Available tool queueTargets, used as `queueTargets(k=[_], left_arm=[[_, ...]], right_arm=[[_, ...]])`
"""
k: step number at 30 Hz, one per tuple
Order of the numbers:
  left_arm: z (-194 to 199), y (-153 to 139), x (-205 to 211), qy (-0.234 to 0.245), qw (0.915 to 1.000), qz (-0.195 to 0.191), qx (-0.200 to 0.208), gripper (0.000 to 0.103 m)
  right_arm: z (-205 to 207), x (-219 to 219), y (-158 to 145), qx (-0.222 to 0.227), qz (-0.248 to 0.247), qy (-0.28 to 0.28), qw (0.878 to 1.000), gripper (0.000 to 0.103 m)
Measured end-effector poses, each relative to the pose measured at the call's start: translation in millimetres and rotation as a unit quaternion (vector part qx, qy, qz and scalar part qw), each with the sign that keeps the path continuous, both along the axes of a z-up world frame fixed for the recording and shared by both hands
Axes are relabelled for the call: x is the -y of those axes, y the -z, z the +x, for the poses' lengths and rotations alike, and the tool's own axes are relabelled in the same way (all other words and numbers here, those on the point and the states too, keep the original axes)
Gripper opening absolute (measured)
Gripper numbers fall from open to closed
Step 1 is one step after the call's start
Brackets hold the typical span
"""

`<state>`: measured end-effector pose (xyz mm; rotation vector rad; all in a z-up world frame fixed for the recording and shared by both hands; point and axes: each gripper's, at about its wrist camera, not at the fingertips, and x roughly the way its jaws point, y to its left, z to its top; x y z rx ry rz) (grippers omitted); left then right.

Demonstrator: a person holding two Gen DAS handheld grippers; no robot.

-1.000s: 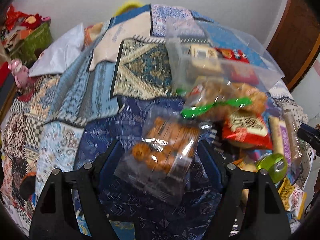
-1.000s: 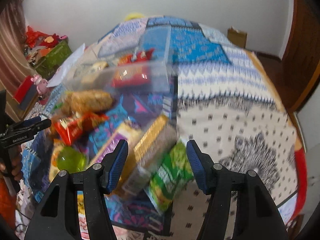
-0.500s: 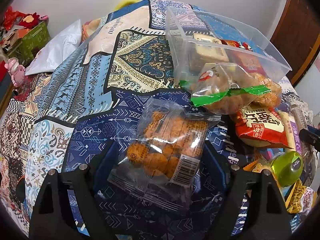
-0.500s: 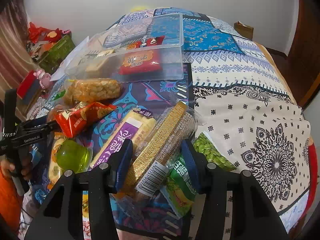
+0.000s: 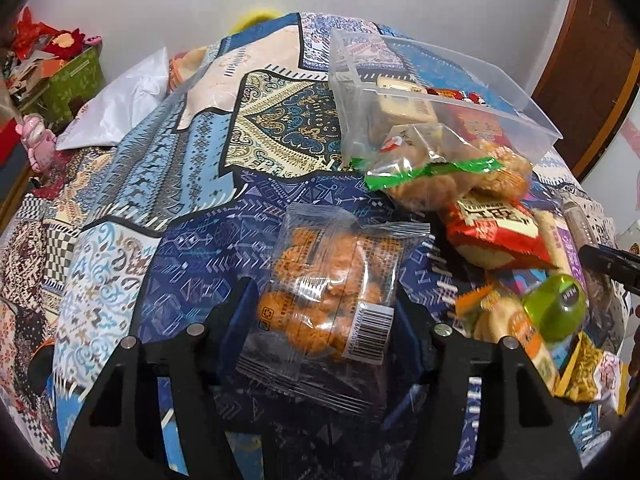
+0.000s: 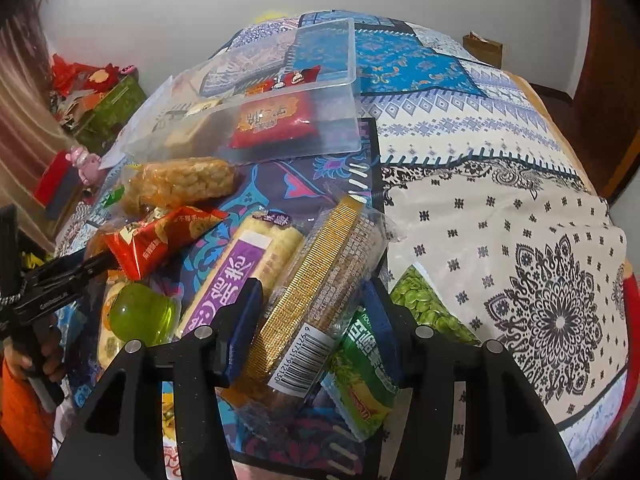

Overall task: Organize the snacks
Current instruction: 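Grasp and lift the cracker pack with left tool while right tool lifts the wafer bar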

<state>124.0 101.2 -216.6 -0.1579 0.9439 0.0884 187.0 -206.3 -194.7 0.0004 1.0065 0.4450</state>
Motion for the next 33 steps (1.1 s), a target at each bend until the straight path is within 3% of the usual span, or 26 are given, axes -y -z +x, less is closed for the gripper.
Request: queueTargets(k=[8,14,17,33], left_arm=[[-19,-20,4,-0.009,0.9997,0.004,0.022,0.061],[-27,-48,10,-0.003,0.9986,0.008,0.053,0.061],[-27,-62,16,0.001,0.9974,0.011,0.071,0.061],[9,-111,36,0.013,0.9914,0.002,0.130,0.061]], right_arm=[[5,-8,3,0.004,-0.006,-0.003,1.000,0.051],[5,-7,-2,0.015,0.007,0.000,1.000,0.037],[6,-4,-6,0.020,0.014,0.003,1.000,0.035],[22,-2,-59,0.099,0.044,0.009,0.994,0.031]])
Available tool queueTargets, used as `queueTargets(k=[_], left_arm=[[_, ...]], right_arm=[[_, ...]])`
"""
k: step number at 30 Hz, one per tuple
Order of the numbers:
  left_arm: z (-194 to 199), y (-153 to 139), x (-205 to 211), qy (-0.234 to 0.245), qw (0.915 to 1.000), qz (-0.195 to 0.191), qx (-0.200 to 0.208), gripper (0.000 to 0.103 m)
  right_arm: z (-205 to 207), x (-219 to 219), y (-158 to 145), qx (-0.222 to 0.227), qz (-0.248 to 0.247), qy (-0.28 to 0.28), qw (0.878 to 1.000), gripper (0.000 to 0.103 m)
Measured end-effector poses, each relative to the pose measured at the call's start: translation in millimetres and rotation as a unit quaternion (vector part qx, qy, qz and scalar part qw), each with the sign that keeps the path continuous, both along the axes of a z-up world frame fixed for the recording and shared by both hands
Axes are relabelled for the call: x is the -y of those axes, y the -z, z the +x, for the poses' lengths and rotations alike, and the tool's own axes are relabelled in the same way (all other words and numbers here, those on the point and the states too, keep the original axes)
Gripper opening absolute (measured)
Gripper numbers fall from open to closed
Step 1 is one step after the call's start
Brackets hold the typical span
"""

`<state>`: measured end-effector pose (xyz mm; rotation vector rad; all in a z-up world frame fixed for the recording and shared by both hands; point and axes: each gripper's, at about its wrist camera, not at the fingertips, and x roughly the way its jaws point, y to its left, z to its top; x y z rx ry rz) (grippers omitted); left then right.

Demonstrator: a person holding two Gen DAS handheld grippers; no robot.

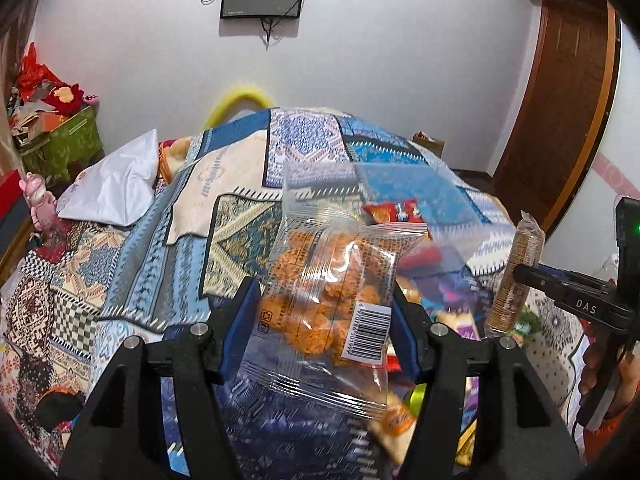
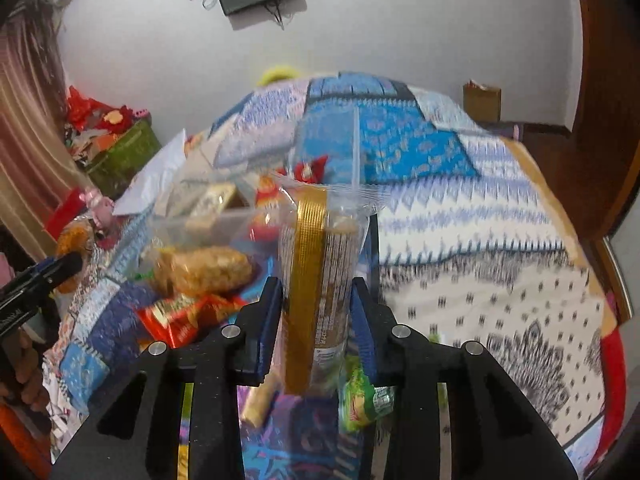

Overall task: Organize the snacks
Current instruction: 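Grasp and lift the cracker pack with left tool while right tool lifts the wafer bar, then lower both held snacks into the clear box and open both tools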

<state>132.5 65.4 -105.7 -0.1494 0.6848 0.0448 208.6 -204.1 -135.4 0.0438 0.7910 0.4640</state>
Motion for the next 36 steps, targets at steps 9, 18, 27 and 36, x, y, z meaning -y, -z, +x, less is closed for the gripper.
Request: queueTargets(k=[9,18,27,36], left_arm=[[31,-14,-3,-0.006,0.9999,0.000,0.014,0.061],[72,-21,-2,-0.003,0.9998,-0.006,0.019,0.061],[113,-11,15,0.010,0.9999,-0.004,0.006,0.061],[150,14,39,0.027,0.9992,0.002,-0.028,0.061]], right_arm=[[18,-15,-32,0.042,0.020,-0.014,0.999,0.031],[42,-29,-62,0.086,0.020,-0.015,0.996,0.031],[71,-40,-57,0.084,-0.007,-0.020,0.996,0.031],[93,-48,-32,0.056,-0.037,-0.026,0.997,0.031]])
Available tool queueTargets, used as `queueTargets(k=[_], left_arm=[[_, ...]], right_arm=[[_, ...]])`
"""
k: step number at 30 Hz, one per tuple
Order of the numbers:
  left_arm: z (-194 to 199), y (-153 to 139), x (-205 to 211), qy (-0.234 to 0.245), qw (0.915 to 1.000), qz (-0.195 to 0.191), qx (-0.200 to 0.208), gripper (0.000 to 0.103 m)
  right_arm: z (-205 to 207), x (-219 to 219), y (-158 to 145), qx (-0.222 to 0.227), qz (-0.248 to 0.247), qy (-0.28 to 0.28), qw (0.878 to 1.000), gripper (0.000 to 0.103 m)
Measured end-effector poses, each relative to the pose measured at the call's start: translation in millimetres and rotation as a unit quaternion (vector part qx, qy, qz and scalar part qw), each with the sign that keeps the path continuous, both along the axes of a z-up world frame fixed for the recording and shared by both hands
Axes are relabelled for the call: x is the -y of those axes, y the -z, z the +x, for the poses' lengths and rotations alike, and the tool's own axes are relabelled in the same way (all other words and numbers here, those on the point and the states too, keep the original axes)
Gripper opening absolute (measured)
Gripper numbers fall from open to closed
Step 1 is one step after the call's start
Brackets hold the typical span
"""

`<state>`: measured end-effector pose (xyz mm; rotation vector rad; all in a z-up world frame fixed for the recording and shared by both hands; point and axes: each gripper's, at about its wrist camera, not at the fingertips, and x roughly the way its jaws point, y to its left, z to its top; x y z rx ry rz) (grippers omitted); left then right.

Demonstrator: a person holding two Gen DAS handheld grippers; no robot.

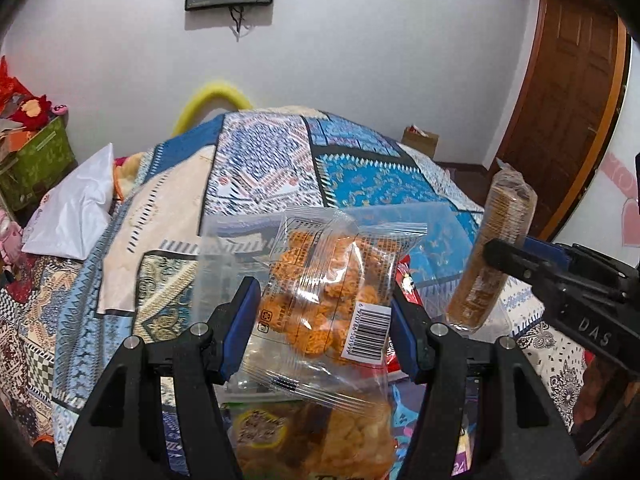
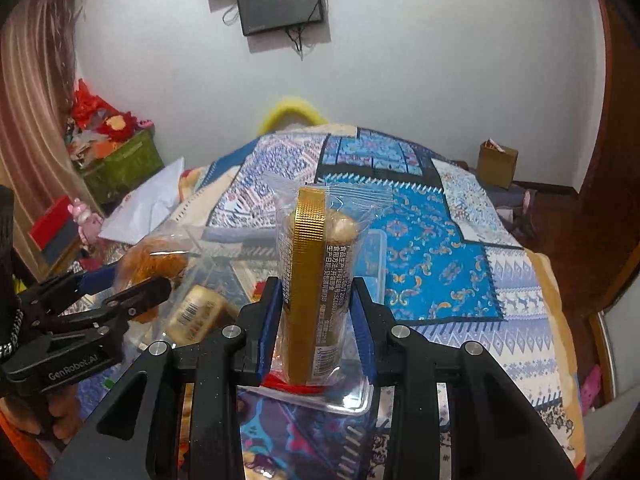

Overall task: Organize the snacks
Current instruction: 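Lower both held snacks into the clear box and open both tools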

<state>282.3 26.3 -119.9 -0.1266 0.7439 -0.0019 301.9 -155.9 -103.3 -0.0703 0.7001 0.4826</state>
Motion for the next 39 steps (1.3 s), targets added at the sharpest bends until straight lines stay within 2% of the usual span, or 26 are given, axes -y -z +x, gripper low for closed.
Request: queueTargets(k=[12,23,28,33,39], left_arm=[[38,39,9,-0.011,0.9977,-0.006,-0.067,0.061],[44,46,11,-0.008,0.9962,-0.012,-0.085,0.060],[39,40,6,0.003,0.9939,-0.039,-0.103,0.062],[19,19,7,0.006,0.9965,-0.030,-0.079,0.062],[-16,-14,6,0.003,0.9991,-0.013,-0.039,0.062]], right_arm=[[19,-16,33,-0.051,-0.044,-0.022,0.997,0.031],[30,-24,46,-0.078,-0.058,-0.021,0.995,0.034],[23,-21,39,-0.072,-0.058,-0.023,0.995,0.035],[7,-18,20,-0.045,-0.061,-0.024,0.997,0.036],[-16,-9,-5,-0.022,-0.041,-0.022,0.999,0.039]])
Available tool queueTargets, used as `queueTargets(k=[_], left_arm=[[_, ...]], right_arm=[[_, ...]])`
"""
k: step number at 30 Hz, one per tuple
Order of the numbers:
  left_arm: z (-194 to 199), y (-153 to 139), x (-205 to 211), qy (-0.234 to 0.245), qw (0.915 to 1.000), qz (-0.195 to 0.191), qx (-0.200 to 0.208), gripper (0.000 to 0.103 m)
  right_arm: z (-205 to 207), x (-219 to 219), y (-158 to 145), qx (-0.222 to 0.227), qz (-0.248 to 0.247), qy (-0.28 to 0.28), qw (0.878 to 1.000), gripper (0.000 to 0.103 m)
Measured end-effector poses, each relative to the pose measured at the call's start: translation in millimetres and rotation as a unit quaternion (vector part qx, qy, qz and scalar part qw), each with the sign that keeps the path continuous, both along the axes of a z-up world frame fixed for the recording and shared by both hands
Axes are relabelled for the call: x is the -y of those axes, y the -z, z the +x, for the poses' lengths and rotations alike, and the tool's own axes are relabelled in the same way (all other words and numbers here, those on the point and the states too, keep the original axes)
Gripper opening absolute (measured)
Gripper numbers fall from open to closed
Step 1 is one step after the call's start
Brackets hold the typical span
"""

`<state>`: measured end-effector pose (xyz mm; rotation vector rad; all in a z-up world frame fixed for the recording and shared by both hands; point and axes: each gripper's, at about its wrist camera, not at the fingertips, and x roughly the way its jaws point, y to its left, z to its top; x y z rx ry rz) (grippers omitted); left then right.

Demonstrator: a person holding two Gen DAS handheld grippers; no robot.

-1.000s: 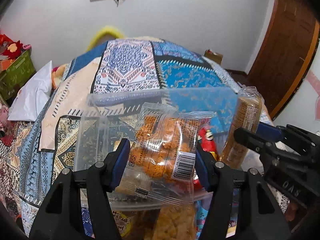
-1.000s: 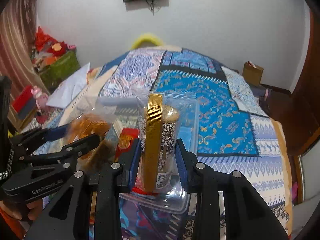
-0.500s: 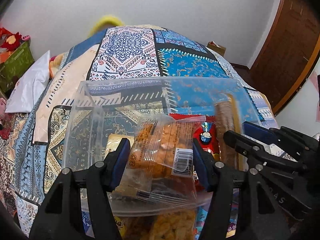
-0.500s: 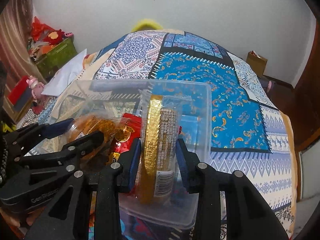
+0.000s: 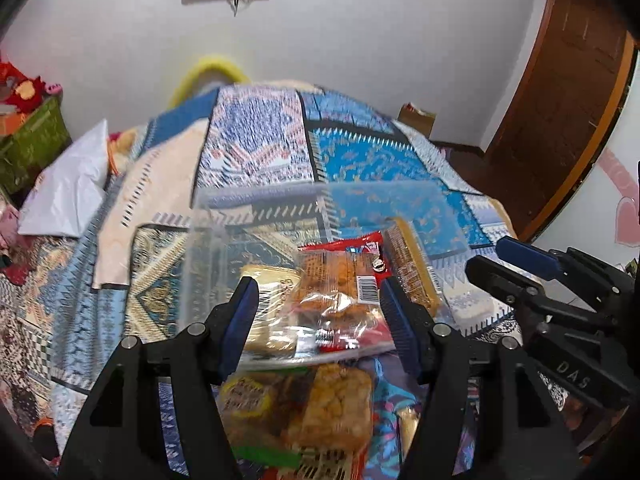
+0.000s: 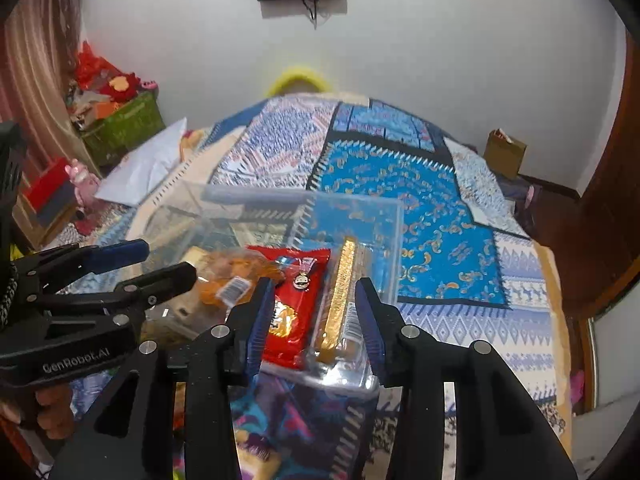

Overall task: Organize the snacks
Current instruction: 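Lower both held snacks into the clear box and open both tools, then grasp the rice cake pack with left tool while right tool grasps the Kakao bag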

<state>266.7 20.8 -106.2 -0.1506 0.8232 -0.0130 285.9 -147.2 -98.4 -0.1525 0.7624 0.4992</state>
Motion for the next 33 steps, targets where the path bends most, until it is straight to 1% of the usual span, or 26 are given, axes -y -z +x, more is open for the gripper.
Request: queueTargets(k=[4,7,9,13,17,24,28,33], left_arm=[[-24,-17,-3,-0.002,0.9998,0.004,0.017,0.062],[-44,-27,-3,-0.003,0.9995,0.012,0.030,0.062],[-59,-31,-2,-0.001,0.9992,0.019,0.035,0.063],[-85,-31,0,0.002,0.9990,0.028,0.035,0.065],[-114,-22,1,0.004,0.9986,0.044,0.029,0.066],[-153,3,4,0.008,0.9988,0.049,0.003,0.066],[-171,16,8,0.012,0.9986,0.051,-0.008,0.066],[-187,35,10,0.015,0.9985,0.044,-0.028,0.066]], right_arm=[[-19,9,-15,0.017,0.011,0.003,1.000,0.041],[-36,18,-22,0.024,0.024,0.006,0.999,0.046],[-48,23,-25,0.031,0.025,0.008,0.999,0.047],[-71,34,-27,0.036,0.033,0.012,0.999,0.053],[-94,43,-25,0.033,0.045,0.012,0.998,0.053],[-129,44,-5,0.012,0.045,0.002,0.999,0.054],[-143,38,15,-0.011,0.040,-0.012,0.999,0.054],[-163,27,46,-0.048,0.023,-0.034,0.998,0.054]])
